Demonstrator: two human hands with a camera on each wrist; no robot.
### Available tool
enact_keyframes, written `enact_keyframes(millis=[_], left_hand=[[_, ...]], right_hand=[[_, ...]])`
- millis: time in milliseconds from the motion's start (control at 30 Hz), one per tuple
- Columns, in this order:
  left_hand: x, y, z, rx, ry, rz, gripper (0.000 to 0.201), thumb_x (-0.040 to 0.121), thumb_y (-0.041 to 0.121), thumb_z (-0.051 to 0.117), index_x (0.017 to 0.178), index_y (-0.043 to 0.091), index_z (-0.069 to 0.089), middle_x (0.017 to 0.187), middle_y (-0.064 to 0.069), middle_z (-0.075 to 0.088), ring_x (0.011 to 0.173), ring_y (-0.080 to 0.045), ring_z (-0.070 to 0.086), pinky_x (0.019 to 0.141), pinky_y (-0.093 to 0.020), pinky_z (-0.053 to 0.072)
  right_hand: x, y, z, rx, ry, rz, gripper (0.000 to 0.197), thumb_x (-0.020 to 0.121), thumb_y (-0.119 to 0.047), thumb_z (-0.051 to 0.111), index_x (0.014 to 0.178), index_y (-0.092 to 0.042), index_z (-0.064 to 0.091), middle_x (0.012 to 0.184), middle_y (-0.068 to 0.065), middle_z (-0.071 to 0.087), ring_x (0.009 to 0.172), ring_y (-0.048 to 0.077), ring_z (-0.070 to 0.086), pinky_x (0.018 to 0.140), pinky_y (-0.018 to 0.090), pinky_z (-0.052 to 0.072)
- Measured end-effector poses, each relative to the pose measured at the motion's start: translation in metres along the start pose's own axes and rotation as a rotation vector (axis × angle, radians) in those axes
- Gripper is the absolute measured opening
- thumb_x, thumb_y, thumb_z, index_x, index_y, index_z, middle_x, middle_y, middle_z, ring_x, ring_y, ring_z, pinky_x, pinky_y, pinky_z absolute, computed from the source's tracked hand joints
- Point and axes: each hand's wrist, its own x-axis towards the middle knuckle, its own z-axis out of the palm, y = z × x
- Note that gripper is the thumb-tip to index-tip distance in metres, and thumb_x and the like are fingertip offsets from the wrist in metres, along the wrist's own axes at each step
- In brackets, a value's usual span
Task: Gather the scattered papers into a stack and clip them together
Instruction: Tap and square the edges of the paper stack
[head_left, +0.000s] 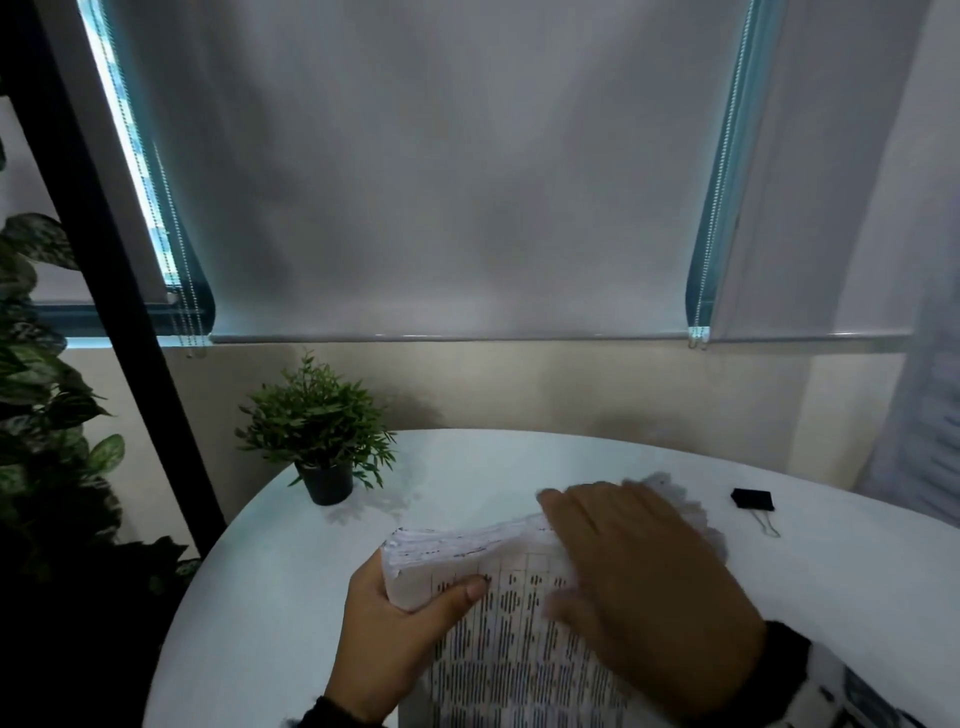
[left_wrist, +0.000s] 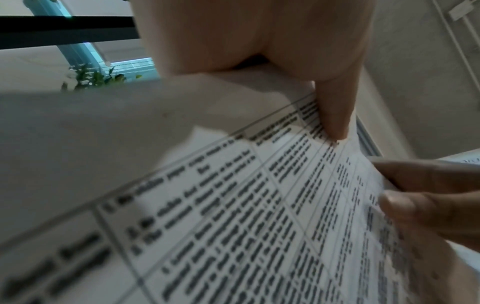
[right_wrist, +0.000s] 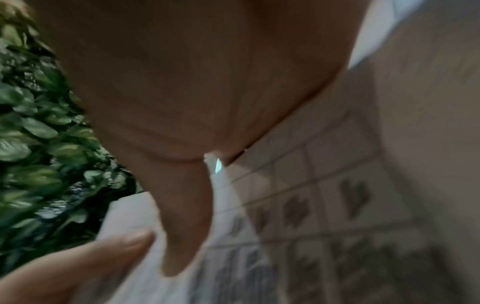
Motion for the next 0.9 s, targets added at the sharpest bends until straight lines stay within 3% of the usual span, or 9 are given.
enact_keyframes(millis=[100,233,367,433,500,600,733,833,900], left_hand=[[-0.001,0.004,0.003,0.022,0.014,-0.035,0.029,0.052,-0.005,0.085,0.072,0.004,0.067,0.068,-0.007,0.074,0.060,-0.014,0.069,0.050,-0.017,0.051],[-0.005,0.004,0.009,-0.007,0.056,-0.026,0.047,0.033,0.029,0.095,0.071,0.015,0.072,0.070,-0.010,0.073,0.063,-0.019,0.070,0.054,-0.023,0.054],[-0.002,0.024,0.028,0.033,0.254,0.073,0.030,0.060,0.007,0.085,0.063,0.034,0.071,0.063,0.024,0.069,0.061,0.007,0.065,0.052,-0.004,0.045],[-0.003,0.035,0.038,0.127,0.302,0.161,0.039,0.062,0.016,0.082,0.064,0.051,0.067,0.061,0.043,0.059,0.064,0.023,0.056,0.053,0.005,0.038],[-0.005,0.039,0.043,0.203,0.301,0.201,0.033,0.064,0.023,0.082,0.068,0.050,0.063,0.064,0.050,0.054,0.066,0.029,0.052,0.055,0.007,0.035],[-0.009,0.024,0.046,0.288,0.247,0.186,0.042,0.067,0.040,0.082,0.093,0.052,0.051,0.079,0.047,0.057,0.074,0.025,0.054,0.058,0.004,0.037],[-0.009,0.006,0.025,0.279,0.328,0.267,0.072,0.062,0.032,0.085,0.106,0.064,0.038,0.097,0.037,0.062,0.088,0.017,0.059,0.068,0.002,0.042],[-0.006,0.005,0.004,0.394,0.322,0.497,0.075,0.060,0.041,0.077,0.124,0.053,0.039,0.119,0.021,0.058,0.114,0.000,0.055,0.092,-0.008,0.042],[-0.004,0.007,-0.002,0.446,0.216,0.578,0.050,0.066,0.048,0.074,0.111,0.045,0.054,0.120,0.014,0.060,0.111,-0.002,0.057,0.086,-0.008,0.044]], right_hand=[[-0.007,0.035,-0.004,0.123,-0.121,0.085,0.033,0.068,-0.061,0.043,0.082,-0.033,0.054,0.073,-0.014,0.056,0.068,0.007,0.054,0.063,0.024,0.039],[-0.024,0.064,0.000,0.474,-0.041,0.129,0.014,0.072,-0.046,0.065,0.082,-0.037,0.060,0.076,-0.017,0.065,0.073,0.003,0.060,0.063,0.030,0.048],[-0.016,0.043,0.009,0.306,0.317,0.192,0.016,0.079,-0.030,0.055,0.088,-0.034,0.067,0.072,-0.016,0.066,0.063,0.010,0.062,0.052,0.014,0.040],[-0.011,0.026,-0.008,0.190,0.507,0.188,0.032,0.076,-0.028,0.047,0.095,-0.020,0.073,0.077,-0.005,0.071,0.061,0.020,0.066,0.047,0.024,0.047],[-0.006,0.011,-0.010,0.139,0.607,0.206,0.031,0.071,-0.020,0.061,0.101,-0.019,0.071,0.086,-0.001,0.072,0.063,0.023,0.067,0.045,0.033,0.053],[-0.008,-0.003,0.018,0.242,0.498,0.233,0.048,0.060,-0.016,0.080,0.103,-0.029,0.065,0.099,-0.005,0.067,0.064,0.016,0.065,0.047,0.030,0.055],[-0.025,0.010,0.052,0.608,0.677,0.268,0.026,0.072,-0.040,0.065,0.097,-0.036,0.066,0.108,-0.015,0.060,0.091,-0.004,0.058,0.082,0.003,0.042],[-0.031,0.009,0.057,0.937,0.774,0.375,0.027,0.067,-0.050,0.065,0.092,-0.040,0.063,0.100,-0.021,0.064,0.093,-0.005,0.061,0.076,0.006,0.047],[-0.029,0.003,0.063,0.978,0.753,0.405,0.031,0.066,-0.056,0.063,0.091,-0.038,0.062,0.098,-0.021,0.065,0.087,-0.002,0.064,0.068,0.015,0.053]])
